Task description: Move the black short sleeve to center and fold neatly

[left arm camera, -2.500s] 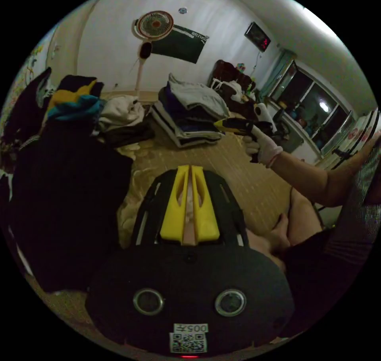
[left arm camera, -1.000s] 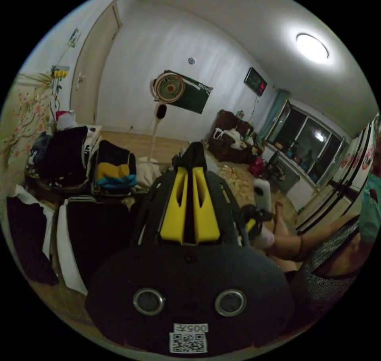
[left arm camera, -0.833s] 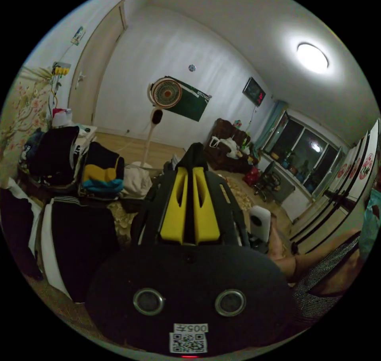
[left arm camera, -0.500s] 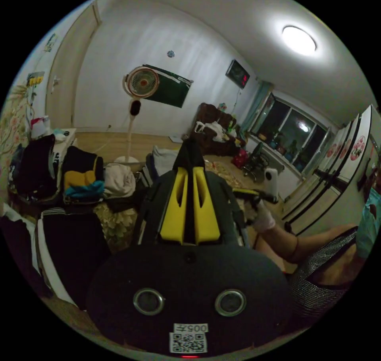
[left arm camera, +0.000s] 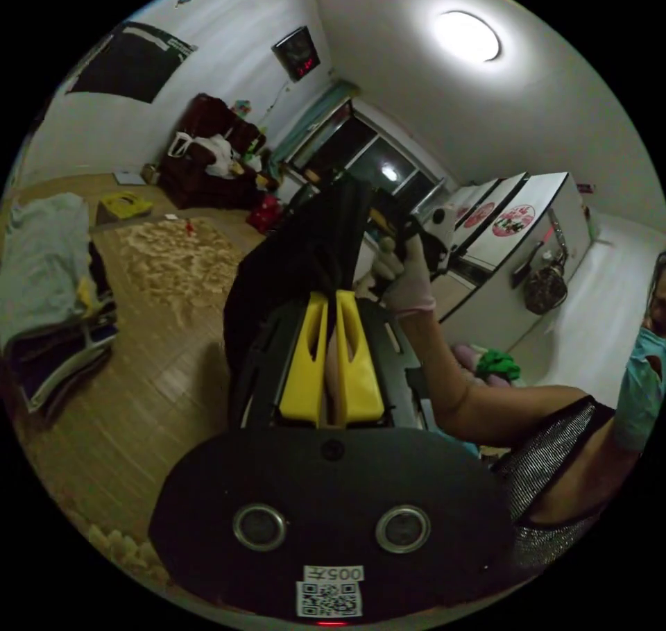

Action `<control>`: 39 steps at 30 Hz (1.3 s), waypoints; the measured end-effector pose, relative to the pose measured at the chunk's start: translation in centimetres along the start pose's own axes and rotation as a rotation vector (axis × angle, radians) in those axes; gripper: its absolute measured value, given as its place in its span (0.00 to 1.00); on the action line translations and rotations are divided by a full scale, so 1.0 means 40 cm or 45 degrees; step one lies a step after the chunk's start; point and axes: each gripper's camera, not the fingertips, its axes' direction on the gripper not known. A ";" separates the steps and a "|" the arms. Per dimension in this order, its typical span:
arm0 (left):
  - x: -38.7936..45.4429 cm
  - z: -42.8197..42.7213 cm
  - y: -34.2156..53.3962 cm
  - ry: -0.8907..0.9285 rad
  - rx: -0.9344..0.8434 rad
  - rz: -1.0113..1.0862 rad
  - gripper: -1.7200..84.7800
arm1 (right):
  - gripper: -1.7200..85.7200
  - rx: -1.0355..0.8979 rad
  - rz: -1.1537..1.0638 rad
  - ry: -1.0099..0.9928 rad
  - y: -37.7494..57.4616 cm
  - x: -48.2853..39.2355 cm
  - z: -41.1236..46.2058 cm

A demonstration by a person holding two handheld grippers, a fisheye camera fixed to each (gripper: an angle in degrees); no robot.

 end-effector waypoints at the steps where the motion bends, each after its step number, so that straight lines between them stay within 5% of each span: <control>1: -0.022 0.063 -0.005 0.008 0.014 -0.026 0.03 | 0.01 -0.018 -0.026 0.018 -0.027 0.016 0.001; 6: -0.125 0.243 0.034 0.030 0.081 -0.158 0.04 | 0.01 -0.291 -0.143 -0.120 -0.065 0.031 0.160; 13: -0.283 0.347 0.174 -0.375 -0.132 -0.366 0.07 | 0.04 -0.858 -0.011 -0.585 0.216 0.007 0.523; 19: -0.366 0.374 0.224 -0.462 -0.171 -0.504 0.04 | 0.08 -0.964 0.170 -0.748 0.408 0.087 0.492; 30: -0.594 0.745 -0.090 -0.796 -0.441 -0.080 0.09 | 0.11 -0.775 0.455 -0.006 0.408 0.541 0.193; 39: -0.771 0.973 -0.269 -1.052 -0.615 -0.011 0.10 | 0.13 -0.898 0.261 0.040 0.311 0.599 0.287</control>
